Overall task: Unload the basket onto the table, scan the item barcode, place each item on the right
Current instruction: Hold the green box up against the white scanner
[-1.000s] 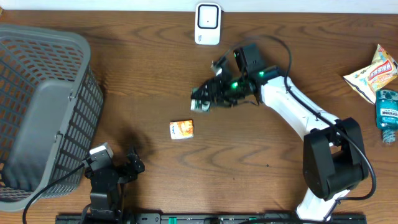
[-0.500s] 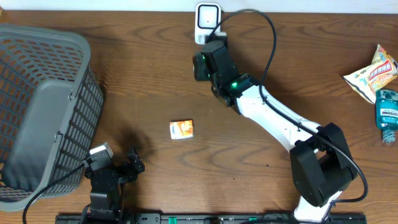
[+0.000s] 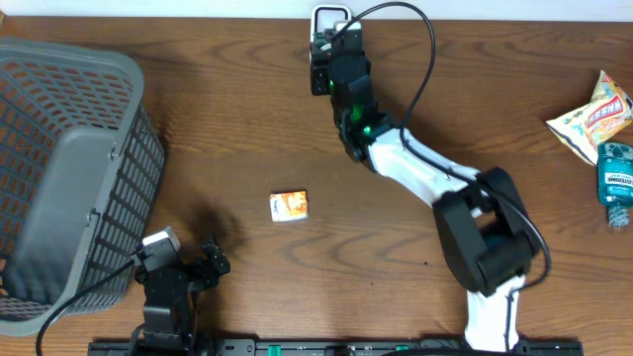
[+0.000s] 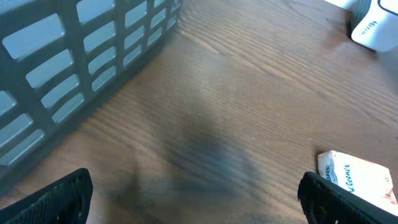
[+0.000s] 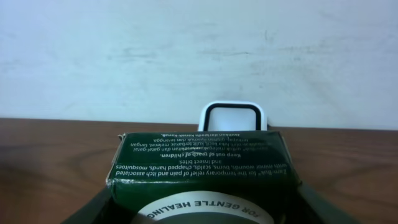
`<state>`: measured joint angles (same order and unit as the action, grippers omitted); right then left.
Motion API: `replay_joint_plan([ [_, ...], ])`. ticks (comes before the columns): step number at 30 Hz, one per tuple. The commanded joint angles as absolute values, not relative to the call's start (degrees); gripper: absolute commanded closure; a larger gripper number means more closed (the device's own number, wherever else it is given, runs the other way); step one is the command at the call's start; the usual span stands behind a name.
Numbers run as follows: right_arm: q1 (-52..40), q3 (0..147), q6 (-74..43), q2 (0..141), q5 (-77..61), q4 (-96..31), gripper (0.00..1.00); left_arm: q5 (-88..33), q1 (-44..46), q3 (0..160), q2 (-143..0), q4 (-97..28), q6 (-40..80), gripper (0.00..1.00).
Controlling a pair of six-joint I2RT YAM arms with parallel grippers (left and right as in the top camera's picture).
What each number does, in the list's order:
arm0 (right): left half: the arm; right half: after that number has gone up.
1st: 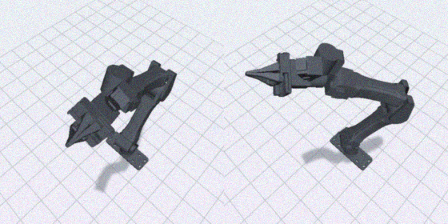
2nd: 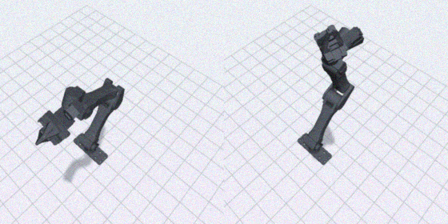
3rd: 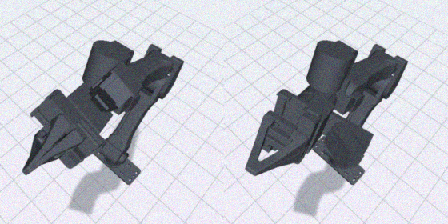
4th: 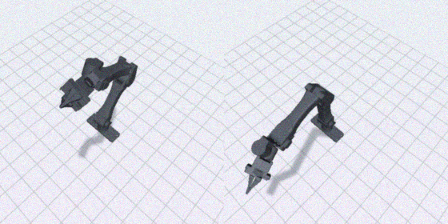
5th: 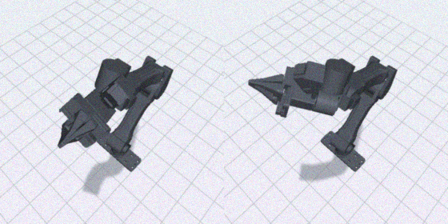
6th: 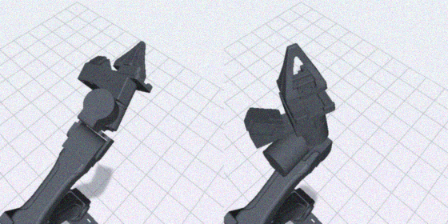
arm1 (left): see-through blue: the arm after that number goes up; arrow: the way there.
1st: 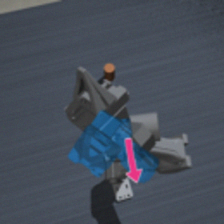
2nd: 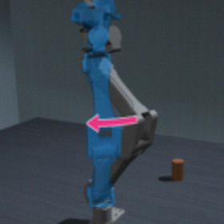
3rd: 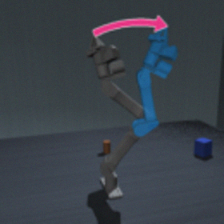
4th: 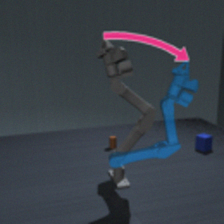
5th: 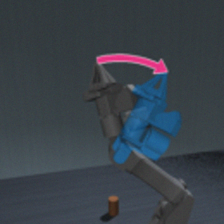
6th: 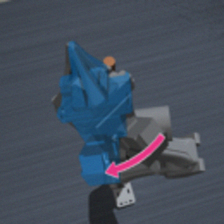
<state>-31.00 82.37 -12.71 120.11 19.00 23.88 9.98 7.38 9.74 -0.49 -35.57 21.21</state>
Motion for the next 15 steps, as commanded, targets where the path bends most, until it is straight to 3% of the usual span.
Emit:
replay_joint_plan([
  [1,-29.17,89.32,-11.03,125.82,19.99,24.53,0.63,10.57,7.29,9.13,-0.23,-36.01,21.74,0.02],
  [9,-26.57,111.57,-11.07,140.66,19.97,17.47,0.64,10.57,7.31,9.13,-0.23,-35.99,21.74,0.02],
  [15,-25.69,118.96,-11.35,146.76,17.78,15.86,0.63,10.55,7.31,9.13,-0.23,-36.01,21.74,0.02],
])
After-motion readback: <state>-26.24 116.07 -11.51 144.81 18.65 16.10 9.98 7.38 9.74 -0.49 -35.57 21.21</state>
